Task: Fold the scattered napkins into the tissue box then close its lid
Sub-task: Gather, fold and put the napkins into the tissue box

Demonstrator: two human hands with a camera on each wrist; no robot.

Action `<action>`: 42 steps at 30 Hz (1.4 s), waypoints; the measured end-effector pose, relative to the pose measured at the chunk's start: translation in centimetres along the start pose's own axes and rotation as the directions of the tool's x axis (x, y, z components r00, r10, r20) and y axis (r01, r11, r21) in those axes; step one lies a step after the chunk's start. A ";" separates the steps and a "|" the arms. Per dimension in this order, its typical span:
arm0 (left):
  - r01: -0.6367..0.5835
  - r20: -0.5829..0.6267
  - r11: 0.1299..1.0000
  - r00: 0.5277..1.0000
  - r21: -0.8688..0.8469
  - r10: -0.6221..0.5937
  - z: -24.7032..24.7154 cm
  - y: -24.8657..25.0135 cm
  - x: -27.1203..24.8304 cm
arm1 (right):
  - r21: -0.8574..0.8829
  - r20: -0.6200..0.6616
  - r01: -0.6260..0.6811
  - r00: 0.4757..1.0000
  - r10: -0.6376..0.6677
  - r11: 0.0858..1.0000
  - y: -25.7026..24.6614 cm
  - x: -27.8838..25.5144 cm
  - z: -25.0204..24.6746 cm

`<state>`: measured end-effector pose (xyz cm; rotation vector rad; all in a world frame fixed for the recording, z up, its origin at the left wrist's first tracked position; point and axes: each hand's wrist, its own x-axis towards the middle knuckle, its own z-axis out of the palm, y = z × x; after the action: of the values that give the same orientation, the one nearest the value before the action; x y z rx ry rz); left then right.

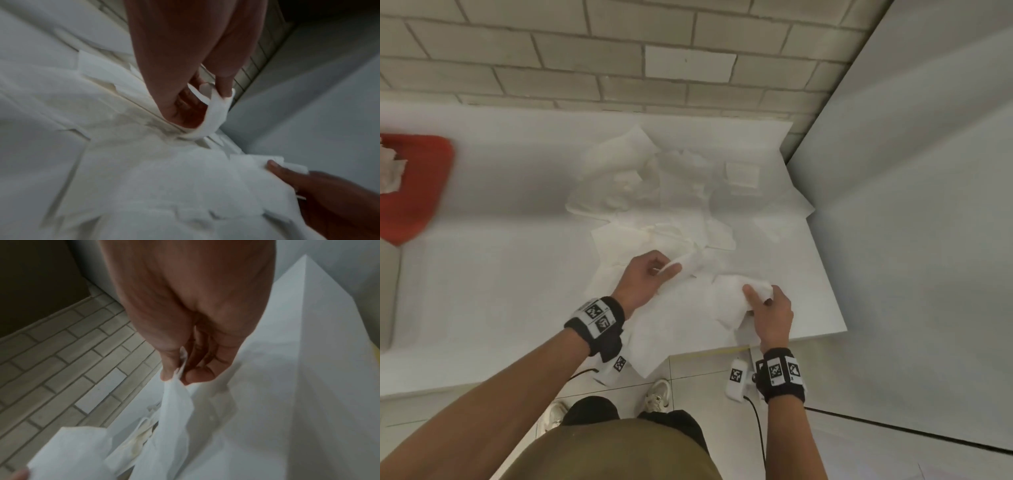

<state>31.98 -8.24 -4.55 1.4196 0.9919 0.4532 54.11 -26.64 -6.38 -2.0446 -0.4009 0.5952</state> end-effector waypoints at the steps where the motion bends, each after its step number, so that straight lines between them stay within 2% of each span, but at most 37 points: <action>1: 0.037 -0.004 0.996 0.999 -0.075 -0.038 -0.3 0.3 0.1 | 0.005 -0.014 0.013 1.000 -0.013 1.000 -0.3 0.2 -0.3; 4: 0.124 0.014 0.971 0.992 -0.202 -0.124 -1.1 0.4 0.3 | 0.055 0.032 0.044 0.998 -0.045 0.998 -1.9 0.5 -0.6; 6: 0.140 -0.055 0.977 0.987 -0.160 -0.150 -1.4 0.0 0.5 | 0.067 0.097 0.073 0.992 -0.079 0.995 -2.5 0.9 -0.4; 9: 0.103 -0.150 0.995 0.984 0.016 -0.099 -2.1 -0.2 0.6 | -0.061 0.128 0.115 0.986 -0.106 0.992 -2.5 1.9 -0.1; 10: 0.069 -0.128 0.993 0.990 0.100 -0.056 -2.5 -0.3 0.5 | -0.111 0.131 0.133 0.984 -0.118 0.985 -2.3 2.3 -0.1; 12: -0.030 0.013 0.954 1.000 0.299 0.027 -3.2 -0.7 0.2 | -0.199 0.138 0.184 0.978 -0.159 0.963 -2.4 2.6 -0.2; 14: -0.166 0.166 0.845 0.982 0.508 0.093 -3.5 -1.3 -0.1 | -0.264 0.136 0.263 0.963 -0.234 0.928 -2.9 2.8 -0.5; 15: -0.219 0.203 0.787 0.972 0.576 0.122 -3.6 -1.6 -0.1 | -0.279 0.141 0.306 0.951 -0.276 0.910 -3.5 2.7 -0.7; 19: -0.345 0.258 0.643 0.939 0.684 0.229 -3.6 -1.6 0.5 | -0.205 0.168 0.435 0.898 -0.407 0.877 -7.2 2.0 -1.9; 22: -0.385 0.248 0.604 0.921 0.698 0.302 -3.6 -0.8 0.9 | -0.257 0.190 0.516 0.856 -0.480 0.817 -10.0 1.4 -3.3; 24: -0.410 0.203 0.613 0.902 0.676 0.380 -3.8 -0.2 1.0 | -0.280 0.308 0.574 0.813 -0.494 0.770 -12.2 0.5 -4.6; 25: -0.415 0.171 0.634 0.896 0.653 0.411 -3.8 0.2 1.0 | -0.287 0.405 0.601 0.782 -0.474 0.746 -13.4 -0.1 -5.4; 26: -0.415 0.131 0.674 0.893 0.611 0.432 -3.9 0.8 0.9 | -0.281 0.524 0.626 0.735 -0.431 0.727 -14.6 -0.9 -6.3; 28: -0.388 0.049 0.791 0.908 0.473 0.416 -3.9 2.6 0.4 | -0.252 0.747 0.659 0.598 -0.290 0.708 -17.0 -2.8 -7.5; 29: -0.365 0.028 0.858 0.924 0.361 0.381 -3.8 3.6 0.1 | -0.234 0.815 0.684 0.526 -0.245 0.691 -17.9 -3.7 -7.7; 30: -0.335 0.027 0.912 0.940 0.235 0.339 -3.6 4.7 -0.5 | -0.211 0.847 0.714 0.475 -0.241 0.667 -18.7 -4.4 -7.5; 31: -0.315 0.029 0.938 0.949 0.145 0.314 -3.3 5.6 -1.1 | -0.184 0.850 0.746 0.448 -0.278 0.639 -19.4 -4.8 -7.1; 33: -0.308 0.014 0.950 0.951 0.062 0.307 -2.7 7.3 -2.2 | -0.162 0.820 0.801 0.434 -0.372 0.577 -20.2 -4.9 -5.6; 34: -0.307 -0.006 0.951 0.952 0.030 0.307 -2.4 7.9 -2.7 | -0.174 0.812 0.799 0.447 -0.375 0.575 -20.6 -4.8 -4.8; 37: -0.312 -0.087 0.948 0.948 -0.072 0.305 -1.9 8.8 -3.7 | -0.197 0.813 0.720 0.499 -0.300 0.665 -21.7 -4.6 -3.5; 38: -0.309 -0.117 0.945 0.948 -0.110 0.297 -1.9 9.0 -4.0 | -0.169 0.832 0.686 0.484 -0.271 0.708 -22.2 -4.9 -3.5; 40: -0.286 -0.165 0.940 0.952 -0.184 0.258 -2.0 9.2 -4.4 | -0.095 0.887 0.652 0.398 -0.234 0.752 -22.7 -5.7 -3.5; 41: -0.281 -0.176 0.937 0.953 -0.208 0.247 -2.2 9.3 -4.6 | -0.080 0.895 0.662 0.377 -0.239 0.745 -22.8 -6.0 -3.1; 42: -0.279 -0.175 0.934 0.954 -0.222 0.243 -2.4 9.5 -4.9 | -0.083 0.881 0.674 0.394 -0.261 0.734 -22.8 -6.2 -2.6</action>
<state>30.12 -9.16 6.17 1.3113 0.8303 0.8585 49.38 -19.97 15.90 -1.7267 -1.8194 1.1637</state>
